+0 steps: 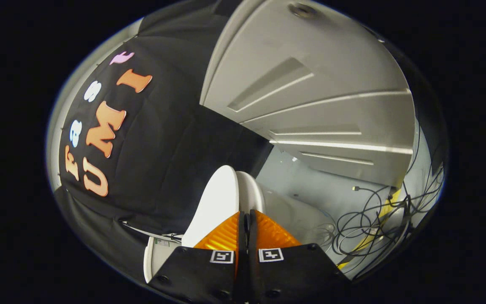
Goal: Open the toilet lid.
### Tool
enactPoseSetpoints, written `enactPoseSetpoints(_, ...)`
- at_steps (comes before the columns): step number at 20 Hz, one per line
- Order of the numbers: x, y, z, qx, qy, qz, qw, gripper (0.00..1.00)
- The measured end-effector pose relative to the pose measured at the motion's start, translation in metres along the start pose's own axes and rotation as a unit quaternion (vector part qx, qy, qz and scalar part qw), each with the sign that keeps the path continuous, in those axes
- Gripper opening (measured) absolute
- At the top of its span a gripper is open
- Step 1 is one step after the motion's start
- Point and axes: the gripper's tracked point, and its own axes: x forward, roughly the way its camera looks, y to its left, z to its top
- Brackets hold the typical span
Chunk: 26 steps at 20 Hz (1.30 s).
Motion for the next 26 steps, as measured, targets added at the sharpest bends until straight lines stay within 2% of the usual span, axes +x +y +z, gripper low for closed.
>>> enactPoseSetpoints(4, 0.012, 0.031, 0.033, -0.049, -0.080, 0.010, 0.996, 0.08)
enactPoseSetpoints(8, 0.007, 0.057, 0.037, -0.126, -0.090, 0.010, 0.988, 0.08)
enactPoseSetpoints(13, -0.010, 0.098, 0.040, -0.176, -0.097, 0.036, 0.979, 0.08)
enactPoseSetpoints(17, -0.016, 0.123, 0.036, -0.238, -0.104, 0.032, 0.965, 0.08)
enactPoseSetpoints(21, -0.031, 0.168, 0.036, -0.279, -0.108, 0.047, 0.953, 0.08)
enactPoseSetpoints(26, -0.049, 0.219, 0.026, -0.343, -0.124, 0.062, 0.929, 0.08)
